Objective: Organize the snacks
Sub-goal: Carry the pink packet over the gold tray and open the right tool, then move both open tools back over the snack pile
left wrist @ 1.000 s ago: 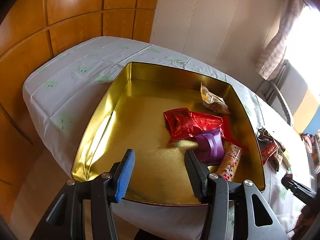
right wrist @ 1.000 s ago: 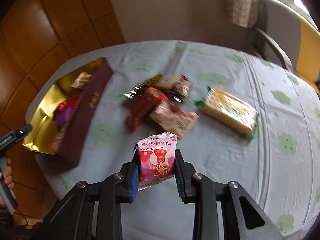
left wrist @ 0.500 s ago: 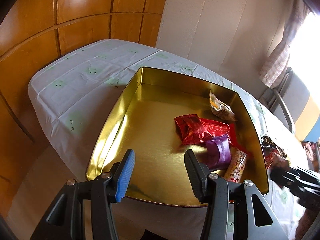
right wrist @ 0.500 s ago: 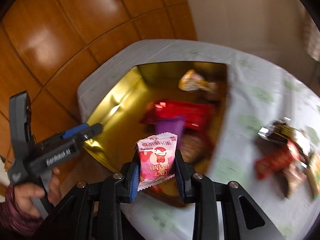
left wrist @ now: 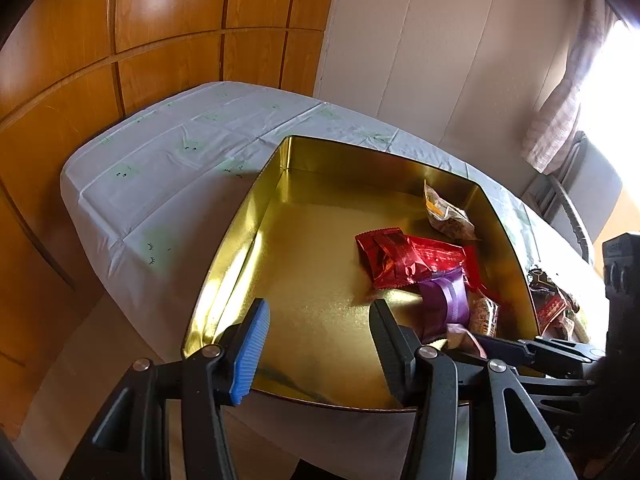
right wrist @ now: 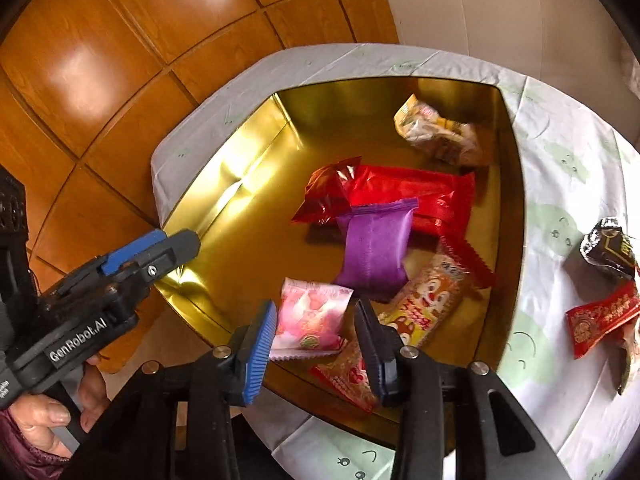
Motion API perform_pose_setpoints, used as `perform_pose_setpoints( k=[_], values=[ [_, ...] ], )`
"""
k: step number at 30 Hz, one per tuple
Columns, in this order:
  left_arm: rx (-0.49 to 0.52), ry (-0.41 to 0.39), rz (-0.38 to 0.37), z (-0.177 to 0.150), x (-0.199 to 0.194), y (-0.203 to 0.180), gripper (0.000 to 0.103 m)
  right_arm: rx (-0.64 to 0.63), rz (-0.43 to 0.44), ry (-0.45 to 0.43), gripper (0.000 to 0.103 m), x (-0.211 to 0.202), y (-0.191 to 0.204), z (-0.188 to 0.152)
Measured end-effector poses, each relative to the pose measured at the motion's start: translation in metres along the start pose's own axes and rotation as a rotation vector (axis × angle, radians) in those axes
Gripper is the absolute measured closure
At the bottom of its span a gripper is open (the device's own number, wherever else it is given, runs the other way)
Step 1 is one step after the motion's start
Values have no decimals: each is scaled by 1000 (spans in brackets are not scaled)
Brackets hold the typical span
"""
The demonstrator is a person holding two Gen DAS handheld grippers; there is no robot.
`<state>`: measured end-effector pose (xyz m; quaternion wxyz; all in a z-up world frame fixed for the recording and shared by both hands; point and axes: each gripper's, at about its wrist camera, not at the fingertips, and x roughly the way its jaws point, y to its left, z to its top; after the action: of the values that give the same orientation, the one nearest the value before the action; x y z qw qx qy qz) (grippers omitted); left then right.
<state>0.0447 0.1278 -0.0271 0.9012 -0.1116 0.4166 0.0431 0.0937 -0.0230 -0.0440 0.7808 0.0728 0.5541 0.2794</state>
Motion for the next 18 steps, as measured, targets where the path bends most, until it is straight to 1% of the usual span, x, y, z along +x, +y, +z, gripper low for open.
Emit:
perform_pose_setpoints(
  k=[3,12,18],
  values=[
    [11,0,-4,-1,-1,-4,48,12,-11,-24,61,-9,-3,-2],
    [43,-5,-9,-4,-5,-15,47,48,-58,-93,61,-38,-16,-12],
    [71,-8,-19,-5,-8,-24,46,57,-100,-130,61,-46,-19,-15]
  ],
)
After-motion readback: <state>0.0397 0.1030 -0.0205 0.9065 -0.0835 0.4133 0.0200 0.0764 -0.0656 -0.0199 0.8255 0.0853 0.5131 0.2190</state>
